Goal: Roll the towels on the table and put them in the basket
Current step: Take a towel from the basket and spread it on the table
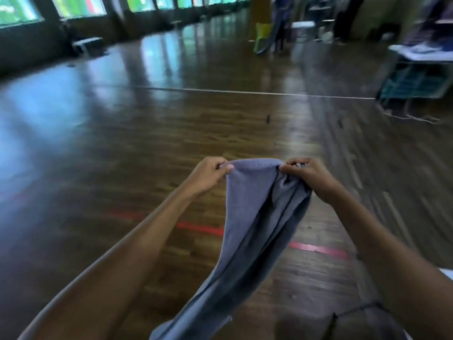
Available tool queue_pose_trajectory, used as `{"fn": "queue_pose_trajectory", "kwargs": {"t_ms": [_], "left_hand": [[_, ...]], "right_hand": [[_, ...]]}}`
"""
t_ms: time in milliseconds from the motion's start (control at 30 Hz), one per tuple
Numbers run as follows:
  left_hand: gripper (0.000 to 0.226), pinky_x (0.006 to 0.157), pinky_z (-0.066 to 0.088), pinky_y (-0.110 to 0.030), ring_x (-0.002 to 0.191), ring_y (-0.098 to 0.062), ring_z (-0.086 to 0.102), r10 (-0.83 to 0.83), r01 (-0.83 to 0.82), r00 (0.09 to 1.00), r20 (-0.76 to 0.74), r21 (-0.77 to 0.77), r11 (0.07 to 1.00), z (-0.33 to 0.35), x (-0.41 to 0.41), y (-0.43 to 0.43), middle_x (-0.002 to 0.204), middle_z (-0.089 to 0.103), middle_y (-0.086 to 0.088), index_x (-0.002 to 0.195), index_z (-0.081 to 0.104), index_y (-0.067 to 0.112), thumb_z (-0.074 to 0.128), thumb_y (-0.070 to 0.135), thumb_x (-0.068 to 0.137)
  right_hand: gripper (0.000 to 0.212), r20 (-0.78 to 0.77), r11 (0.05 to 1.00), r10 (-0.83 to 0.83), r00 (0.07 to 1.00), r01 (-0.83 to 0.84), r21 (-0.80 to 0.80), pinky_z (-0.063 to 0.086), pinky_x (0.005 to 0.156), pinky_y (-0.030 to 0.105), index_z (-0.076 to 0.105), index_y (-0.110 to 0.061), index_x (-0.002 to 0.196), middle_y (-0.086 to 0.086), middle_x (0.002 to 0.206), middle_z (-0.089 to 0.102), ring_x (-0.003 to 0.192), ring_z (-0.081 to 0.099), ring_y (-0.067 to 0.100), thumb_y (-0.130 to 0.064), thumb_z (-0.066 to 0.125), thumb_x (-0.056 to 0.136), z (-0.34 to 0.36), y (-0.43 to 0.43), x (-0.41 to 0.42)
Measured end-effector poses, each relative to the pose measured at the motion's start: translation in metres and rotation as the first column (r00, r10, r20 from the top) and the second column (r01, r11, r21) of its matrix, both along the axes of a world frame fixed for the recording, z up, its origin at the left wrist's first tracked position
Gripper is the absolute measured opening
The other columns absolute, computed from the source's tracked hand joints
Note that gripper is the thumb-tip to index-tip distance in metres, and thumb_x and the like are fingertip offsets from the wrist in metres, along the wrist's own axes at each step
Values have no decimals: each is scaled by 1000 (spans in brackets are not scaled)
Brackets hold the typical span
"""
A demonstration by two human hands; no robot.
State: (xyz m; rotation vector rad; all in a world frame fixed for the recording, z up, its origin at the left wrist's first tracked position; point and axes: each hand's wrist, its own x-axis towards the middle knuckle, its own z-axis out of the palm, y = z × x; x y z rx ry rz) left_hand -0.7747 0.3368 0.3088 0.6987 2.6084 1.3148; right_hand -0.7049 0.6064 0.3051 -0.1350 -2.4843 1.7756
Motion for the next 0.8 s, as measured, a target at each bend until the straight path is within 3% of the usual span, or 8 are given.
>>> {"fn": "queue_pose_trajectory", "kwargs": {"t_ms": [100,233,333,500,567,633,700,800], "left_hand": [[28,53,39,-24,44,3,45,-75,75,996,-57,-13,997,23,-31,73,57,52,5,70,60,20,53,15,97],[23,54,38,-23,39,-4,45,-47,48,991,-128,9,999,47,-57,192,53,54,0,78,68,8,56,20,94],[26,54,39,-24,35,-8,46,-38,46,989,-142,57,997,67,-64,281,48,55,1,69,65,14,55,19,92],[28,67,54,-37,58,-28,63,19,-3,985,-173,93,996,89,-77,406,48,58,1,60,61,12,50,29,79],[27,68,55,-39,66,-32,66,57,-41,983,-176,93,995,92,-87,439,51,58,0,57,58,13,48,29,78],[27,70,56,-38,70,-31,68,116,-104,976,-184,75,992,92,-101,463,55,60,-3,62,60,13,51,23,86],[25,72,54,-36,73,-30,68,177,-172,964,-197,43,984,87,-117,469,59,61,-5,70,62,12,50,19,91],[23,69,49,-33,73,-30,68,238,-244,950,-203,-2,970,69,-135,462,60,61,-9,80,66,13,50,18,94]], "right_hand": [[15,-61,986,-161,985,163,23,38,53,23,72,-13,73,2,64,62,60,53,10,-24,74,83,20,60,1],[19,-121,942,-331,936,334,9,38,63,32,76,-8,78,10,70,62,67,51,18,-27,78,80,40,156,2],[13,-175,898,-431,885,440,14,38,61,31,76,-15,78,7,71,60,66,49,17,-28,79,79,57,230,-1],[16,-232,842,-520,822,539,23,43,50,22,74,-12,86,8,72,64,59,53,12,-27,77,80,74,349,-8],[30,-234,819,-547,804,572,49,50,60,23,72,-16,96,7,79,67,63,58,10,-39,79,78,71,399,-6],[42,-202,794,-568,798,596,119,48,72,26,64,-16,109,6,96,64,83,60,13,-42,77,78,68,449,4],[43,-121,770,-619,776,629,102,43,64,24,51,-13,114,5,101,53,87,54,15,-30,73,81,65,490,17],[26,-22,742,-666,745,665,86,35,47,19,35,-13,102,4,84,42,64,40,12,-4,53,85,53,539,37]]}}
